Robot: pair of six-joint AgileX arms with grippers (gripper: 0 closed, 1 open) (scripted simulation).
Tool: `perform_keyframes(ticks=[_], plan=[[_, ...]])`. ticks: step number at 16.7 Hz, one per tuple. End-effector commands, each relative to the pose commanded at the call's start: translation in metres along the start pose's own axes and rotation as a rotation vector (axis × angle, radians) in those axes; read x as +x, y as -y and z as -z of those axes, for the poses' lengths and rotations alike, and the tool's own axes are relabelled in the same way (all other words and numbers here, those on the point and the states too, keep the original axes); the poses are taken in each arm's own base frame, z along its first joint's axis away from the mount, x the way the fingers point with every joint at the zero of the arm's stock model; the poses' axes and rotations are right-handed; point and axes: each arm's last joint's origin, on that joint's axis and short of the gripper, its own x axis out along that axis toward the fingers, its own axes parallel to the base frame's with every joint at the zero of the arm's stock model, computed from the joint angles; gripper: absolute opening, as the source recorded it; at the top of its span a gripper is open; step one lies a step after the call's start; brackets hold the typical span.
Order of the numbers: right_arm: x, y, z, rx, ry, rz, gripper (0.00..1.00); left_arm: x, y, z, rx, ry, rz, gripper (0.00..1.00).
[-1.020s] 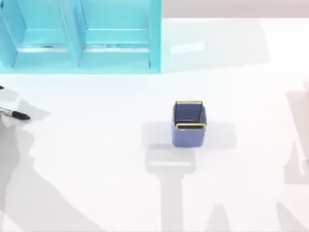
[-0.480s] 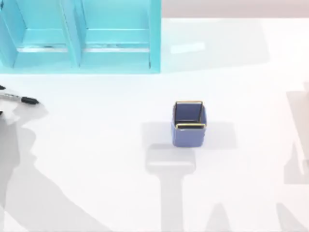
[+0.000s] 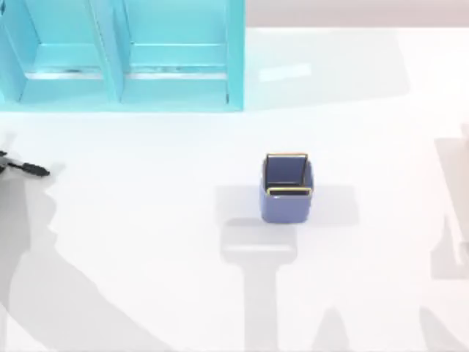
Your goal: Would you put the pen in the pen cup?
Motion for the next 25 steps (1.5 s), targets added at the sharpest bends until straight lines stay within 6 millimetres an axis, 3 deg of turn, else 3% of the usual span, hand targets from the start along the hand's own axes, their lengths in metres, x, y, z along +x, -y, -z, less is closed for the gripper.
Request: perform_keyframes(ticks=[2, 3, 10, 11, 14, 18, 20, 23, 25], plan=[[0.000, 0.000, 0.000, 0.000, 0.000, 0.000, 1.00, 0.000, 0.000, 0.000, 0.000, 0.000, 0.000, 0.02], [0.000, 0.000, 0.000, 0.000, 0.000, 0.000, 1.00, 0.000, 0.000, 0.000, 0.000, 0.000, 0.000, 0.00], [0.000, 0.000, 0.000, 0.000, 0.000, 0.000, 1.00, 0.000, 0.000, 0.000, 0.000, 0.000, 0.000, 0.00], [0.000, 0.000, 0.000, 0.000, 0.000, 0.000, 1.00, -0.014, 0.016, -0.008, 0.019, 0.033, 0.010, 0.00], [0.000, 0.000, 0.000, 0.000, 0.000, 0.000, 1.00, -0.024, 0.015, -0.007, 0.012, 0.017, 0.010, 0.00], [0.000, 0.000, 0.000, 0.000, 0.000, 0.000, 1.00, -0.070, 0.024, -0.008, 0.011, 0.014, 0.013, 0.00], [0.000, 0.000, 0.000, 0.000, 0.000, 0.000, 1.00, -0.103, 0.033, -0.004, 0.022, 0.029, 0.024, 0.00], [0.000, 0.000, 0.000, 0.000, 0.000, 0.000, 1.00, -0.162, 0.044, 0.017, 0.044, 0.056, 0.041, 0.00], [0.000, 0.000, 0.000, 0.000, 0.000, 0.000, 1.00, -0.192, 0.042, 0.032, 0.043, 0.064, 0.034, 0.00]])
